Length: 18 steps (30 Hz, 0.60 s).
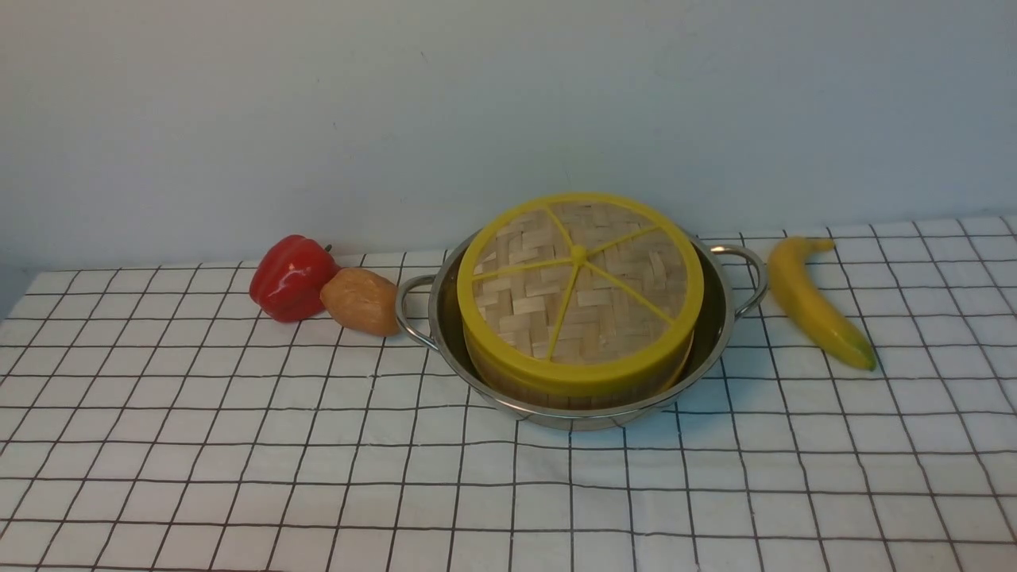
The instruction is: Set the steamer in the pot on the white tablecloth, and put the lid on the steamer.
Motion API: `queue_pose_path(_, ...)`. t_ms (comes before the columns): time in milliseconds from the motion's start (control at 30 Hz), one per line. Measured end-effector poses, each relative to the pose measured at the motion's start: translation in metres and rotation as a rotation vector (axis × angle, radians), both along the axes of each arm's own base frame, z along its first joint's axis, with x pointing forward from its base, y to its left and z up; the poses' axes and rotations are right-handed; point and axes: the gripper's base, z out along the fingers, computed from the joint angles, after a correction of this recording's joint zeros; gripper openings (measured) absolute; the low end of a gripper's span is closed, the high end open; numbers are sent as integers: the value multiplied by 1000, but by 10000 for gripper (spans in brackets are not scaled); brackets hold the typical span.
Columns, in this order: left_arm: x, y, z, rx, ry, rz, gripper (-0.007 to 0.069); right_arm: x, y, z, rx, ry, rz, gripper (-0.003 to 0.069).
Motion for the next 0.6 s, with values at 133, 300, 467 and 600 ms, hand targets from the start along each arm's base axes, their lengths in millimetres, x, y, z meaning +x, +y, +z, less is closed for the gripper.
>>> queue_pose_path(133, 0, 0, 0, 0, 0, 0, 202, 0, 0, 0, 0, 0, 0, 240)
queue_pose_path(300, 0, 0, 0, 0, 0, 0, 212, 0, 0, 0, 0, 0, 0, 240)
queue_pose_path(467, 0, 0, 0, 0, 0, 0, 223, 0, 0, 0, 0, 0, 0, 240)
queue_pose_path(600, 0, 0, 0, 0, 0, 0, 230, 0, 0, 0, 0, 0, 0, 240)
